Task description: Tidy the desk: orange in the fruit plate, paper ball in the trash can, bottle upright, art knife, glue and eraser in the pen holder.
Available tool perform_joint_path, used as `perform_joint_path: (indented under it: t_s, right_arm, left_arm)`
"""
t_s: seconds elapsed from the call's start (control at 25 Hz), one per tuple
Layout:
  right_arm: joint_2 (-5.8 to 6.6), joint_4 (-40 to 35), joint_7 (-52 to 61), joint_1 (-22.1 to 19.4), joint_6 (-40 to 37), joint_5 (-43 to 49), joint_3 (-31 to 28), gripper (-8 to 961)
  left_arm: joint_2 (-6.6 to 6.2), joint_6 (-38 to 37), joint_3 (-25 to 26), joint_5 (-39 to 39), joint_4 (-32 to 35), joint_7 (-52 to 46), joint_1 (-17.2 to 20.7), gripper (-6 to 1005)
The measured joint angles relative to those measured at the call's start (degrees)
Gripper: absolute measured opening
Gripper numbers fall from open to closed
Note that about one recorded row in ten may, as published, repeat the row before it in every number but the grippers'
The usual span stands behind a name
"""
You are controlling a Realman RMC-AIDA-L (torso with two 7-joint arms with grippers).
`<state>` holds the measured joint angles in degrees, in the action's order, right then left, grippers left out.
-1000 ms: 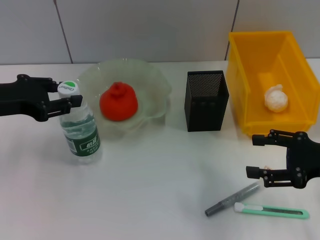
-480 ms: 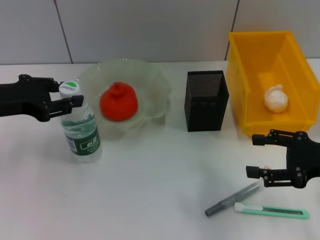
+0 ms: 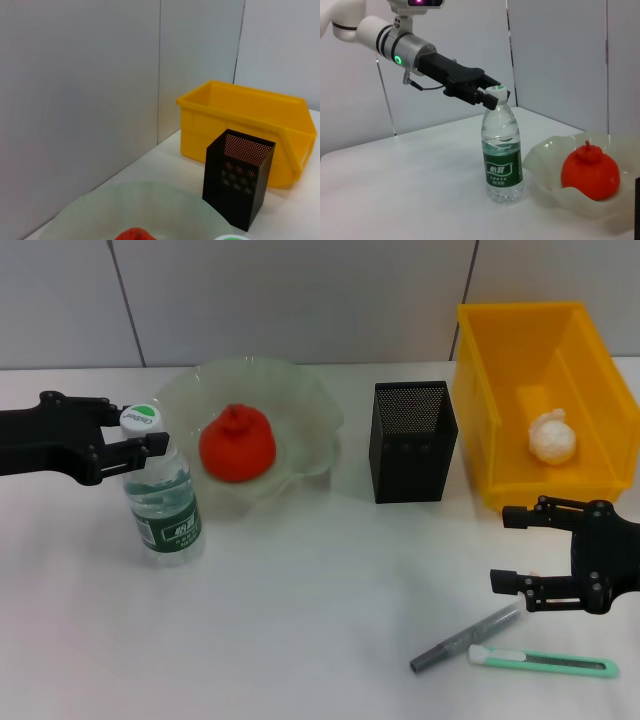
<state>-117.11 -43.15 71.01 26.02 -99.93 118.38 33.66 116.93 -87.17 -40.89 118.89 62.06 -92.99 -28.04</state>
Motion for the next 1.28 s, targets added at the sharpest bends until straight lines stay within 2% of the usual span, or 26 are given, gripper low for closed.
perform_joint_path:
  t_s: [0.56, 1.16, 1.24, 1.28]
  right_arm:
    - [0.04, 0.01, 0.00, 0.34, 0.05, 0.00, 0.00, 834]
    - [0.04, -0.01, 0.00, 0.34, 0.09, 0.00, 0.00, 833]
    - [0.04, -0.01, 0.00, 0.34, 0.08, 0.01, -0.08, 833]
    - [0.02, -0.01, 0.00, 0.34, 0.04, 0.00, -0.19, 833]
  left_arm:
    - [0.13, 0.98, 0.65, -0.42, -0.01, 0.09, -0.01, 521]
    - [0.16, 1.46, 1.35, -0.82, 0.30, -0.32, 0.08, 813]
    - [0.12, 0.15, 3.06, -4.65, 0.59, -0.79, 0.10, 811]
    - [-0.45, -2.71, 4.39, -9.51, 0.64, -1.83, 0.10, 811]
